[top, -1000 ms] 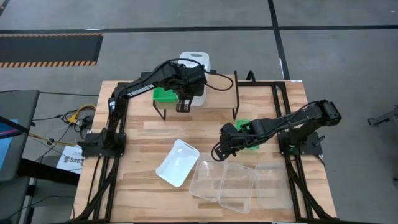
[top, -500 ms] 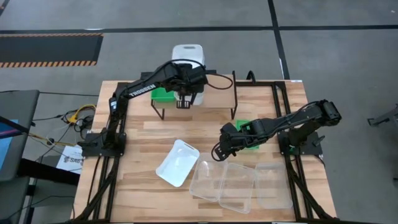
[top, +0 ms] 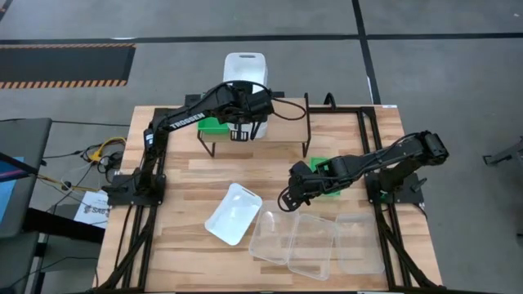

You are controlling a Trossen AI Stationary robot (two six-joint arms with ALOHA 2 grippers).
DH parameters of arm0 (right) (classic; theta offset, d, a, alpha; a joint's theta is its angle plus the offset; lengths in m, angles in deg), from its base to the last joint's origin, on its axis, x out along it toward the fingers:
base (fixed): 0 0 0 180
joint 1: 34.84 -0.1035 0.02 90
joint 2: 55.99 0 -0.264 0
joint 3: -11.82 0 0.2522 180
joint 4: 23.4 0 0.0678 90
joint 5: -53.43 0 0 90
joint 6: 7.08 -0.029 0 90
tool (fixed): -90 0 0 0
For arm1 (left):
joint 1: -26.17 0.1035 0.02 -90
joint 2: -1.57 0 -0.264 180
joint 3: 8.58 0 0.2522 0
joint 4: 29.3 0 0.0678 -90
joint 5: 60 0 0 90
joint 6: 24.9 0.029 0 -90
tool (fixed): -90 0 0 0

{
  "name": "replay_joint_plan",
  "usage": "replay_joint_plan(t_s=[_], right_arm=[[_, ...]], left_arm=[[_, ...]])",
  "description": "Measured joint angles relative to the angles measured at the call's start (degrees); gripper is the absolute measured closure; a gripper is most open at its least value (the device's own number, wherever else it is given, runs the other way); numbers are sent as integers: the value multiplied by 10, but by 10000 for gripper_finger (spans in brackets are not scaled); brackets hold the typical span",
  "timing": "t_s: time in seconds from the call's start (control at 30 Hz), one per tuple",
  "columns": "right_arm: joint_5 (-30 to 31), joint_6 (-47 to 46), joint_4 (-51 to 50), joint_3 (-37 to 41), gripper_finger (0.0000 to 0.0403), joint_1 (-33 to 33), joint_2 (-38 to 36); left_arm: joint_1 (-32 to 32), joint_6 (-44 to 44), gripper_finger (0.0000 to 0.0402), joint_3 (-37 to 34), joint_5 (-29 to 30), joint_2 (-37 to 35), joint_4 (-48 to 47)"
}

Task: Stack baskets on shelf by color
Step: Stack the bottom white bin on top of the white bin on the shelf

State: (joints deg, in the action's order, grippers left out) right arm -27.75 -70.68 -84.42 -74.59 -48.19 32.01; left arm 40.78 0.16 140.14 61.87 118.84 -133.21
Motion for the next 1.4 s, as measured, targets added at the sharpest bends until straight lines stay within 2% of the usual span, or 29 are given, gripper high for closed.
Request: replay_joint_plan(t_s=[0.23,0.47,0.63,1.07,1.4], right_arm=[[1,7,0,0,202,0,0],[1,7,0,0,202,0,0],[2,7,0,0,202,0,0],[2,7,11,0,202,0,0],[1,7,10,0,202,0,0]], left_arm=[[-17,-25,401,0,-17,-25,1],[-24,-82,401,0,-103,-78,1],[-24,-98,401,0,-168,-83,1],[-12,-58,401,-20,-156,-65,0],[3,-55,401,-20,-181,-65,1]])
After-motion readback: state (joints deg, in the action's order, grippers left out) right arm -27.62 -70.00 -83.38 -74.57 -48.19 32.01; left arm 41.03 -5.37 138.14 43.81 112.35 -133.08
